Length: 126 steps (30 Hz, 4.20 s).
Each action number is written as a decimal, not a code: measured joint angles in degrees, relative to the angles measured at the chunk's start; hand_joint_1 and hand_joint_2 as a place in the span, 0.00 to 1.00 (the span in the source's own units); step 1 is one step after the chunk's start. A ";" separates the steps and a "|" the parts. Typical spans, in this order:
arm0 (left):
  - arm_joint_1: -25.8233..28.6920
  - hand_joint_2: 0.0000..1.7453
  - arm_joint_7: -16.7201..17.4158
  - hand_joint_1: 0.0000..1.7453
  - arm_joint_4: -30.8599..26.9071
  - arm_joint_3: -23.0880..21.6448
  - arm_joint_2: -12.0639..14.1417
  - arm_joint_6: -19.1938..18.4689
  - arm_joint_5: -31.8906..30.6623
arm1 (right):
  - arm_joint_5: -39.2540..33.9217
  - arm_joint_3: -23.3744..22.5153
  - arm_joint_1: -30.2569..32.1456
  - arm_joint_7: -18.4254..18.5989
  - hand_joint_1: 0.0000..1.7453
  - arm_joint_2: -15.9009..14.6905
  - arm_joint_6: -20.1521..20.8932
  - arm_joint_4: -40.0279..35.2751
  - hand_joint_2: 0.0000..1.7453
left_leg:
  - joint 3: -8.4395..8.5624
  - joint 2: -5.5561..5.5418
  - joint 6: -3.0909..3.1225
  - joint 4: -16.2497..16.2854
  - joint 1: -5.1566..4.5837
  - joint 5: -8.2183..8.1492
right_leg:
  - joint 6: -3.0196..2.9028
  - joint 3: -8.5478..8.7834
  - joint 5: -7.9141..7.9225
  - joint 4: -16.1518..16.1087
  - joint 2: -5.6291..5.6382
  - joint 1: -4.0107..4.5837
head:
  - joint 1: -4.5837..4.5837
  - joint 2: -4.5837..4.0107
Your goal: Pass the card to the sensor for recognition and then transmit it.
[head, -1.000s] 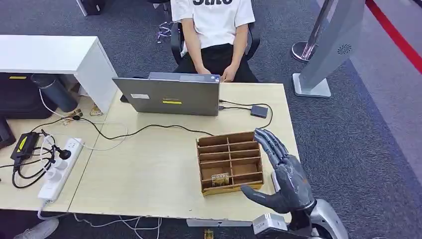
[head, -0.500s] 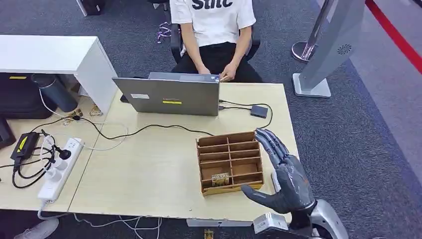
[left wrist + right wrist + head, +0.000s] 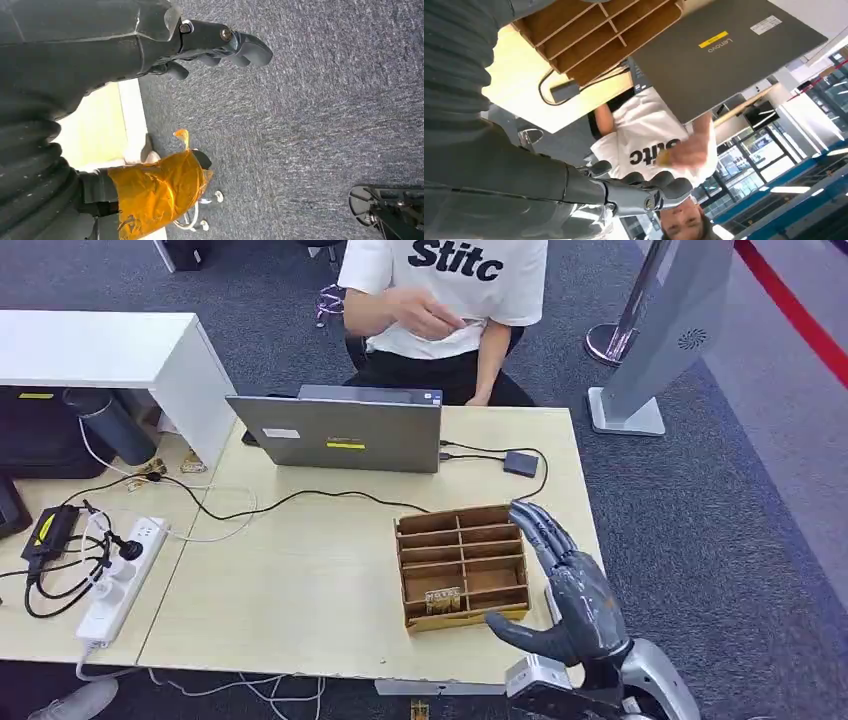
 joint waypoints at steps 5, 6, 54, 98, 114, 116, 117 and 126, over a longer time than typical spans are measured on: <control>-0.02 1.00 0.09 0.00 -0.11 0.31 0.00 -0.02 -0.35 | 0.74 0.00 -0.01 0.50 0.00 0.00 -0.17 0.00 1.00 | 0.00 0.00 0.00 0.00 0.00 0.00 | 0.00 0.00 0.00 0.00 0.00 0.00 | 0.00 0.00; -0.02 1.00 0.09 0.00 -0.11 0.37 0.00 -0.07 -0.39 | 0.72 0.00 -0.01 0.50 0.00 0.00 -0.17 0.00 1.00 | 0.00 0.00 0.00 0.00 0.00 0.00 | 0.00 0.00 0.00 0.00 0.00 0.00 | -0.02 0.00; -0.07 1.00 0.44 0.00 -0.17 1.66 0.00 -0.24 -1.86 | 2.89 -0.07 0.03 1.86 0.00 0.13 -0.41 -0.09 1.00 | 0.00 0.00 0.00 0.00 0.00 0.00 | 0.00 0.00 0.00 0.00 0.00 0.00 | -0.02 0.00; -0.35 1.00 2.08 0.00 -1.90 8.74 -0.20 0.20 -5.99 | 9.66 4.92 -1.10 14.07 0.00 -6.14 11.32 5.92 1.00 | 0.00 0.00 0.01 0.00 -0.01 -0.02 | 0.00 0.00 -0.03 0.00 0.01 -0.01 | -0.02 0.00; -0.90 1.00 1.95 0.00 -1.90 9.68 0.09 0.09 -7.41 | 7.56 10.14 -5.14 13.53 0.00 -7.72 13.99 10.23 1.00 | -0.01 -0.01 0.03 0.00 -0.01 -0.03 | 0.00 0.01 -0.04 0.00 0.00 -0.01 | -0.02 0.00; -0.91 1.00 1.95 0.00 -1.90 9.73 0.09 0.09 -7.41 | 7.56 10.42 -5.44 13.53 0.00 -7.76 13.99 10.60 1.00 | -0.01 0.00 0.03 0.00 -0.01 -0.03 | 0.00 0.01 -0.04 0.00 0.00 -0.01 | -0.02 0.00; -0.92 1.00 1.95 0.00 -1.90 9.77 0.09 0.09 -7.41 | 7.56 10.58 -5.53 13.53 0.00 -7.82 13.99 10.80 1.00 | -0.01 0.00 0.03 0.00 -0.01 -0.03 | 0.00 0.01 -0.04 0.00 0.00 -0.01 | -0.02 0.00; -0.92 1.00 1.95 0.00 -1.90 9.84 0.09 0.09 -7.43 | 7.50 11.28 -5.92 13.53 0.00 -8.07 14.08 11.69 1.00 | -0.01 0.00 0.03 0.00 -0.01 -0.03 | 0.00 0.00 -0.04 0.00 0.00 -0.01 | -0.02 0.00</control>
